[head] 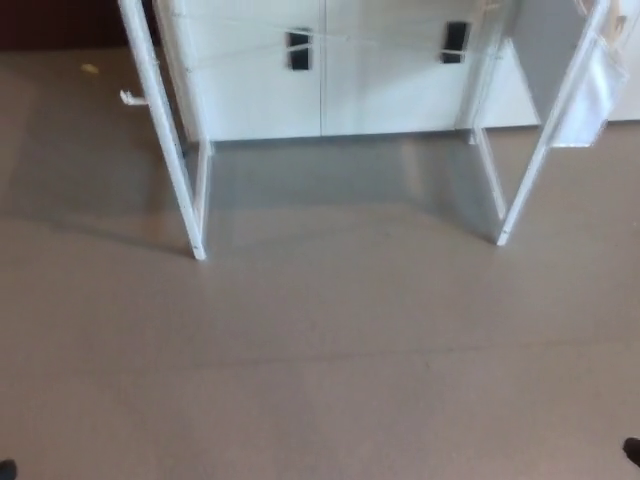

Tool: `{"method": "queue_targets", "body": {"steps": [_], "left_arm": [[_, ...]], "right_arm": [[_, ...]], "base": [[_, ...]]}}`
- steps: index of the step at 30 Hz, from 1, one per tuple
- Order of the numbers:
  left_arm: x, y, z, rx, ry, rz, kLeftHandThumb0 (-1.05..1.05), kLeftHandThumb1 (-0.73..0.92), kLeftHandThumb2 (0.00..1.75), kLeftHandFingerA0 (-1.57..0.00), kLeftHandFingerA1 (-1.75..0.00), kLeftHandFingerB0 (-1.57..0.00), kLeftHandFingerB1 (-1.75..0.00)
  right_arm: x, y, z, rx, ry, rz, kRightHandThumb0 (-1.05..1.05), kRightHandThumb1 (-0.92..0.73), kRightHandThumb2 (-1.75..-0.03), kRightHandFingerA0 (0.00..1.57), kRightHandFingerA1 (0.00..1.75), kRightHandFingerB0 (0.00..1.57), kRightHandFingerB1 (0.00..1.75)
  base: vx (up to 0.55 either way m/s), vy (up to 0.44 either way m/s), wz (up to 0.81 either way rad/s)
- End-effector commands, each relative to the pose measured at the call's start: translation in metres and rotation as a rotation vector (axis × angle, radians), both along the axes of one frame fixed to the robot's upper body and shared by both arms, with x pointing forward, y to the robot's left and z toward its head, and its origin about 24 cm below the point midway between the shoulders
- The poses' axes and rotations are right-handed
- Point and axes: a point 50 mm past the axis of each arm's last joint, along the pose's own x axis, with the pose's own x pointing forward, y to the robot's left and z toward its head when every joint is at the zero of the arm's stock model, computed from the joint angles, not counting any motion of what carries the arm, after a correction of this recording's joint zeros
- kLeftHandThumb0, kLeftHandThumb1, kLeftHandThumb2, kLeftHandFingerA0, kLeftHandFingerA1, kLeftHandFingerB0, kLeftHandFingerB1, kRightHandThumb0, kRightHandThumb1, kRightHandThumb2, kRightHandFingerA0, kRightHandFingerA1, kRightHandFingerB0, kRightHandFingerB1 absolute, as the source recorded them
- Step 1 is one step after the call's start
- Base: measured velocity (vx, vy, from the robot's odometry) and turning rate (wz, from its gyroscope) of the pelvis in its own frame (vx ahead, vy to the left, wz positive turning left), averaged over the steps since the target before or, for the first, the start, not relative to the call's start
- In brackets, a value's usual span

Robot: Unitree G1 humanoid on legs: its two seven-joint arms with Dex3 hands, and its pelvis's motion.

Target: The robot walks towards a desk on which a shovel is kept on the left hand side and a container is kept on the right hand side. The robot picks up the shovel using its left hand and places it in the container.

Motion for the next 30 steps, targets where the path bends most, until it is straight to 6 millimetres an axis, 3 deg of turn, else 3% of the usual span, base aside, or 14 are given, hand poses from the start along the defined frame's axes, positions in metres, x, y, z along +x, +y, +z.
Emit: {"method": "queue_targets", "body": {"steps": [1, 5, 6, 7, 18, 25, 30], "left_arm": [[-0.014, 0.003, -0.002, 0.025, 0.039, -0.014, -0.22, 0.68, 0.63, -0.28, -0.38, -0.18, -0.32], [-0.02, 0.003, -0.004, 0.027, 0.056, 0.003, -0.19, 0.67, 0.63, -0.29, -0.39, -0.19, -0.32], [-0.02, 0.003, -0.004, 0.039, 0.058, 0.006, -0.12, 0.46, 0.88, -0.29, -0.55, -0.13, -0.47], [-0.021, 0.003, -0.006, 0.066, 0.06, 0.014, -0.12, 0.43, 0.86, -0.34, -0.57, -0.15, -0.47], [-0.026, 0.008, -0.011, 0.091, 0.064, 0.001, -0.11, 0.44, 0.87, -0.34, -0.56, -0.14, -0.47], [-0.023, 0.008, -0.009, 0.102, 0.07, 0.012, -0.11, 0.44, 0.87, -0.35, -0.56, -0.15, -0.47], [-0.023, 0.007, -0.009, 0.107, 0.063, 0.017, -0.11, 0.44, 0.87, -0.36, -0.57, -0.16, -0.48]], "right_arm": [[-0.019, -0.004, -0.004, -0.011, 0.005, -0.018, -0.02, -0.5, -0.54, 0.59, 0.7, 0.32, 0.51], [-0.026, -0.004, -0.006, -0.023, 0.024, -0.004, -0.03, -0.51, -0.53, 0.59, 0.69, 0.31, 0.49], [-0.027, -0.003, -0.006, -0.018, 0.028, -0.01, -0.02, -0.52, -0.53, 0.6, 0.7, 0.31, 0.49], [-0.028, -0.003, -0.006, -0.013, 0.027, -0.013, -0.03, -0.51, -0.53, 0.61, 0.69, 0.3, 0.49], [-0.032, -0.002, -0.009, 0.005, 0.021, -0.025, 0.02, -0.52, -0.55, 0.57, 0.7, 0.31, 0.51], [-0.033, -0.001, -0.01, -0.004, 0.026, -0.025, 0.0, -0.52, -0.53, 0.63, 0.71, 0.32, 0.51], [-0.033, -0.001, -0.01, -0.001, 0.021, -0.017, -0.01, -0.5, -0.53, 0.53, 0.65, 0.31, 0.5]], "base": [[0.15, -0.112, -0.09], [0.11, -0.067, -0.1], [0.09, -0.037, -0.14], [0.09, -0.03, -0.06], [0.07, 0.066, 0.05], [0.01, -0.017, 0.03], [0.0, 0.0, 0.0]]}}
